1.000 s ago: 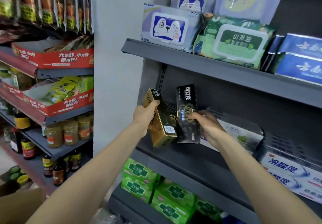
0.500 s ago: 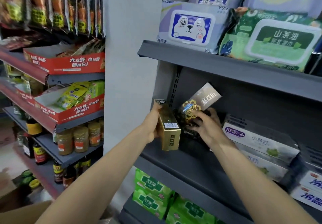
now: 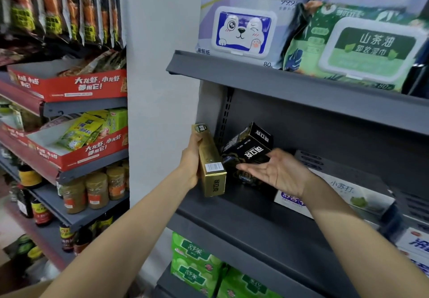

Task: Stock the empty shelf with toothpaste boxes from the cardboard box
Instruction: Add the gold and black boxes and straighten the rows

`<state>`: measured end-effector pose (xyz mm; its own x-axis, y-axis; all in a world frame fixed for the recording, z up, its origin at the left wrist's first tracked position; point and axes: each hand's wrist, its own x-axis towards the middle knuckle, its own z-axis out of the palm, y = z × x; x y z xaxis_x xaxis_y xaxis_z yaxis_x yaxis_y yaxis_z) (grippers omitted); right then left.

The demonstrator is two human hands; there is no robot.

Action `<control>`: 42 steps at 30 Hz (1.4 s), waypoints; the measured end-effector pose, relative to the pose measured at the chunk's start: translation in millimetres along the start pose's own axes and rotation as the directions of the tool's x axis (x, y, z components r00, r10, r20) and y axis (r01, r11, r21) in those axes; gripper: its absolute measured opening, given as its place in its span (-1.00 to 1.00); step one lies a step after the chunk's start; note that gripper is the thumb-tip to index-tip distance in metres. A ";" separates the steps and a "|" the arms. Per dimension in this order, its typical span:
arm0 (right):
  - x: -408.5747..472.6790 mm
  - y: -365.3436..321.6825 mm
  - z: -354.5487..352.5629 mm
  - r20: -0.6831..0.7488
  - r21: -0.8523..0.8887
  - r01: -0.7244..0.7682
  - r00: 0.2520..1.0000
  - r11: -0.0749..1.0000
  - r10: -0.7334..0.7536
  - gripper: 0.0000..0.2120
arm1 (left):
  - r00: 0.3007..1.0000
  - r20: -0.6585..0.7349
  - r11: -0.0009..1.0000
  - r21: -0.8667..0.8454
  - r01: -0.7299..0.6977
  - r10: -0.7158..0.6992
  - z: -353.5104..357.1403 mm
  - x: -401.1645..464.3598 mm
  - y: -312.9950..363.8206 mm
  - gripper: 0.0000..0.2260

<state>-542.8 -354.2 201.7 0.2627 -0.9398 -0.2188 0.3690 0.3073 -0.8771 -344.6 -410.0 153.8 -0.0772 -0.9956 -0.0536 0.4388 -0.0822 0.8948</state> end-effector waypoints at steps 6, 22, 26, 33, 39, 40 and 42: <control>-3.9 -4.8 -3.2 0.040 0.158 -0.180 0.984 0.971 0.176 -0.47 | 1.000 0.025 0.999 0.039 -0.013 0.012 -2.7 0.7 3.1 -0.62; 5.8 10.1 4.9 -0.106 -0.727 0.094 0.963 0.680 -0.247 -0.45 | 0.998 0.017 0.989 0.133 -0.060 0.059 0.4 -9.0 6.2 -0.59; 7.0 10.2 3.7 -0.104 -0.714 0.106 0.961 0.692 -0.254 -0.48 | 0.996 0.031 0.993 0.087 -0.085 0.082 2.1 -14.6 10.1 -0.45; 15.7 19.3 9.2 -0.099 -0.699 0.061 0.978 0.712 -0.182 -0.56 | 0.996 0.003 0.992 0.091 -0.088 0.088 4.9 -12.0 9.4 -0.18; 20.6 10.6 6.3 -0.082 -0.886 0.094 0.932 0.453 -0.353 -0.47 | 0.988 -0.138 0.993 0.108 -0.053 0.068 -6.2 -3.7 4.0 -0.35; 20.9 10.4 5.6 -0.040 -0.931 0.094 0.935 0.354 -0.353 -0.47 | 0.977 -0.204 0.993 0.106 -0.044 0.065 -9.9 -0.2 1.6 -0.39; 23.0 13.9 4.4 0.019 -0.976 0.089 0.945 0.200 -0.327 -0.47 | 0.960 -0.275 0.995 0.100 -0.022 0.049 -15.0 2.9 -0.4 -0.40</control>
<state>-527.8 -370.9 186.3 0.1444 -0.9855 0.0886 -0.7729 -0.1682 -0.6119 -331.5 -413.5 146.6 0.1933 -0.9726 -0.1293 0.3490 -0.0551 0.9355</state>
